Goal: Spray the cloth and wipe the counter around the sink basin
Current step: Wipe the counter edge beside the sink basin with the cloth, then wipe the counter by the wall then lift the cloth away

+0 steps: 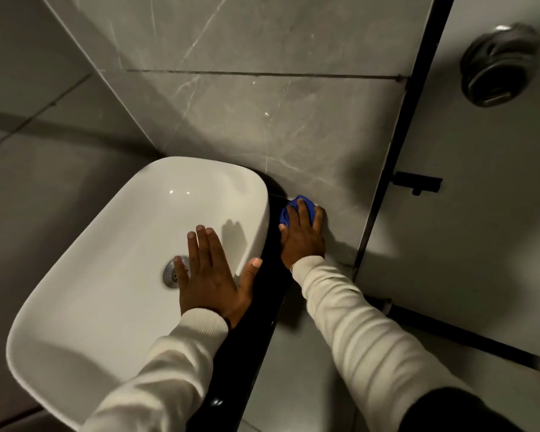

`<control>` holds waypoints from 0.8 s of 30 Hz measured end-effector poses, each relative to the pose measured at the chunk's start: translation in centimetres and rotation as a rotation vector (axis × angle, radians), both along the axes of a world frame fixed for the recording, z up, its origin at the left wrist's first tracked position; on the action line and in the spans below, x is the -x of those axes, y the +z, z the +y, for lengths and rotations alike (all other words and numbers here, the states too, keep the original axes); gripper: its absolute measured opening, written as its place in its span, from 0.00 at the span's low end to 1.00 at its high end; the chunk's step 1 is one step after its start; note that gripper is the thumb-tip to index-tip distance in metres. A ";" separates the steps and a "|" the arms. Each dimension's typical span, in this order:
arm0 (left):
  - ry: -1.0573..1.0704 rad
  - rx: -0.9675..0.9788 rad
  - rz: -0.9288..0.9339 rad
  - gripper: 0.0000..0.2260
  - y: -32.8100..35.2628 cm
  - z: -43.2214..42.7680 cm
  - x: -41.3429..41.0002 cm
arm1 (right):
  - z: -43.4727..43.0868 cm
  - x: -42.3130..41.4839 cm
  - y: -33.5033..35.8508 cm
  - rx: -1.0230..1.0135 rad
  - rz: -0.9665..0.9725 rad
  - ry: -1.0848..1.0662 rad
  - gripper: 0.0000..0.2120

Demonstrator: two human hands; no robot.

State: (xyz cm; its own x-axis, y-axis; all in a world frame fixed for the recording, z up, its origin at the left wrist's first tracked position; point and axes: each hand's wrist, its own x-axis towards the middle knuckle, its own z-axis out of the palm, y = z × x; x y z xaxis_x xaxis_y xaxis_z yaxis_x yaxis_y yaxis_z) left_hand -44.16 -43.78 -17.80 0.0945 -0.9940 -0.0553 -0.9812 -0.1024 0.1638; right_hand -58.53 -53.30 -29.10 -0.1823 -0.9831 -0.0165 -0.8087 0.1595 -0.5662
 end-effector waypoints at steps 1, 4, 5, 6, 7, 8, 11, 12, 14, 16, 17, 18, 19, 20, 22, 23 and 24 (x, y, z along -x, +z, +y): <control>0.000 0.013 0.009 0.47 0.1 0.4 -0.1 | 0.4 -0.4 0.3 -0.018 -0.028 -0.028 0.23; -0.071 0.060 0.073 0.49 0.2 2.6 -0.6 | 2.5 -1.1 1.5 -0.076 -0.044 0.006 0.26; -0.105 0.076 0.123 0.48 0.2 3.7 -1.0 | 3.7 -1.1 1.8 -0.105 -0.038 0.039 0.27; -0.130 0.082 0.176 0.45 0.4 5.1 -1.4 | 5.1 -1.1 2.6 -0.133 -0.020 0.087 0.27; -0.154 0.068 0.200 0.43 0.3 6.5 -1.8 | 6.6 -1.1 3.2 -0.147 -0.006 0.143 0.26; -0.171 0.052 0.173 0.41 0.5 8.0 -2.1 | 8.5 -1.1 4.0 -0.152 -0.023 0.202 0.24; -0.180 0.082 0.096 0.39 1.4 12.5 -2.8 | 14.9 -1.9 7.3 -0.217 -0.323 0.276 0.20; -0.151 0.118 0.195 0.36 1.5 13.9 -2.9 | 17.1 -2.2 8.0 -0.248 -0.452 0.259 0.20; -0.033 0.178 0.500 0.29 1.9 17.6 -3.1 | 21.8 -2.8 9.3 -0.230 -0.628 0.226 0.21; 0.159 0.244 0.812 0.27 2.0 21.8 -3.9 | 26.3 -4.0 10.7 -0.147 -0.749 0.215 0.21; 0.259 0.249 0.952 0.27 2.1 23.7 -4.3 | 28.2 -4.7 11.7 -0.107 -0.806 0.222 0.22; 0.324 0.233 1.095 0.28 2.4 25.1 -4.5 | 29.8 -5.3 12.6 -0.069 -0.848 0.240 0.23; 0.375 0.222 1.232 0.27 2.8 26.8 -5.1 | 31.5 -6.6 13.7 -0.061 -0.886 0.291 0.25; 0.384 0.217 1.376 0.26 3.2 28.4 -6.0 | 33.1 -8.0 14.6 -0.069 -0.910 0.353 0.27; 0.400 0.240 1.623 0.26 4.1 30.4 -7.7 | 35.7 -10.9 15.8 -0.168 -0.950 0.490 0.33; 0.456 0.274 1.691 0.26 4.5 31.4 -8.8 | 37.0 -12.4 16.5 -0.229 -0.961 0.573 0.36; 0.523 0.339 1.704 0.25 4.9 32.7 -10.3 | 38.5 -14.5 17.3 -0.282 -0.959 0.652 0.37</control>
State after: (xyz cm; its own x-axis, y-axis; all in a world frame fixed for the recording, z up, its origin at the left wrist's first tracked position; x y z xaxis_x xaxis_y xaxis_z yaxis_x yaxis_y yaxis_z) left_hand -33.81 -11.04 -12.93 0.4290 -0.8712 -0.2389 0.3837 -0.0637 0.9213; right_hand -44.04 -14.80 -11.80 0.5545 -0.8257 -0.1036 -0.0501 0.0911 -0.9946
